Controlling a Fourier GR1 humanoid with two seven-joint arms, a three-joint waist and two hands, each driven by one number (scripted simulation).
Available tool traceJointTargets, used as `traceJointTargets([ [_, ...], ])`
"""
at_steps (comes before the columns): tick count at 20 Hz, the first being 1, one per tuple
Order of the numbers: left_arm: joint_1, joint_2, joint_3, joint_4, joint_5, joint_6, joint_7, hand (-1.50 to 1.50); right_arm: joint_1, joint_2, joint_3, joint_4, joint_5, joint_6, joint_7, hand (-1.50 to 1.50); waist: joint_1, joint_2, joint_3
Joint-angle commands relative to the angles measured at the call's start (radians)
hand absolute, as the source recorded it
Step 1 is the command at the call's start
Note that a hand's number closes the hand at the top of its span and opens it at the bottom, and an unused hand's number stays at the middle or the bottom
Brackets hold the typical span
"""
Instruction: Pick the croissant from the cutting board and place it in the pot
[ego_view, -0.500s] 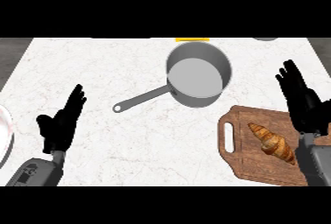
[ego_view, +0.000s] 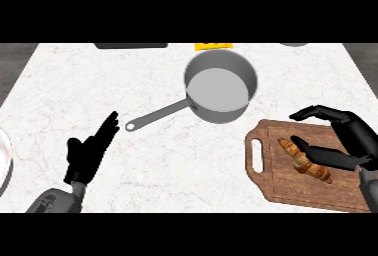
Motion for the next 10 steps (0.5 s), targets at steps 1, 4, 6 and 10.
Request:
traceJointTargets([
  [1,0.034,0.008,-0.017,0.007,0.020,-0.057,0.010,0.00,0.123,0.069,-0.061,-0.047,-0.044,-0.023,-0.337,-1.50,-0.019,-0.002,0.005],
  [4,0.015,0.002,-0.037,-0.043,0.014,-0.057,0.072,0.00,0.184,0.042,-0.122,-0.012,-0.141,0.112,-0.503,-1.50,0.007,0.000,0.003],
  [6,0.018,0.033,-0.010,-0.064,0.017,-0.075,0.088,0.00,0.227,-0.040,-0.188,-0.057,-0.188,0.205,-0.528,-1.50,0.015,0.000,0.000],
  [10,-0.001,-0.003,-0.003,-0.015,-0.003,-0.076,0.067,0.00,0.275,-0.218,-0.226,-0.156,-0.183,0.304,-0.327,-1.50,0.013,0.001,-0.003],
])
